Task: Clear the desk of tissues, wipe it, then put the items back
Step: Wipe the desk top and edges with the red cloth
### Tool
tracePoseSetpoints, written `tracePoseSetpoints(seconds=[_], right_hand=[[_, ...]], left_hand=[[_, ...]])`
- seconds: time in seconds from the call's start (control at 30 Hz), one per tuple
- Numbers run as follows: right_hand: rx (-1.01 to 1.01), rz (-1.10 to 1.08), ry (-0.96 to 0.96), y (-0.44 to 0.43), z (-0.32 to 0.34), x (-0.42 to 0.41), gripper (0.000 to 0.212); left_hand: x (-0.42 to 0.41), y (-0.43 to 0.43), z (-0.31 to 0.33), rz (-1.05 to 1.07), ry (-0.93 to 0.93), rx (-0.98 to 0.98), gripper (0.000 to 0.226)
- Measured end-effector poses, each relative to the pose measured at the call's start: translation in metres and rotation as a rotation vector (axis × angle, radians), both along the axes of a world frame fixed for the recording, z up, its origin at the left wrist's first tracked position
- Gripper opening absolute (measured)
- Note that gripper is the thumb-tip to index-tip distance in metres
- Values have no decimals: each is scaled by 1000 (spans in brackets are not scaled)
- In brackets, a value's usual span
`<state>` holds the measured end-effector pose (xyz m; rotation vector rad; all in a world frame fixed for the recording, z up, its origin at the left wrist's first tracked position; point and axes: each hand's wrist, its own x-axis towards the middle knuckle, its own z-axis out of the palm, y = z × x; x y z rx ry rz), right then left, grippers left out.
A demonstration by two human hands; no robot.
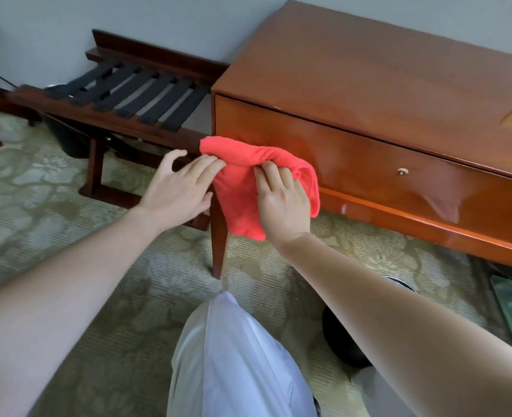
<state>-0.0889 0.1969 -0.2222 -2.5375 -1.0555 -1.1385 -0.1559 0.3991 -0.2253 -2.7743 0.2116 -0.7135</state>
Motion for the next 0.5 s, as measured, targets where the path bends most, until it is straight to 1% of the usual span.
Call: tracePoseSetpoints(seconds=[0.1,0.17,0.3,0.37,0.5], right_hand=[[-19,20,-31,30,7,0,23],[-45,37,-59,38,9,3,20],[-155,72,-149,22,3,12,29],[-170,73,-166,16,2,15,31],[-168,102,-142,0,6,17,34]], left_hand=[[-5,15,1,32,1,-110,58],[-8,21,-3,27,25,-127,62],[-14,15,-8,31,92,-138,74],[-16,8,-9,30,105,-159,78],[-18,-12,-6,38,79,-193,76]])
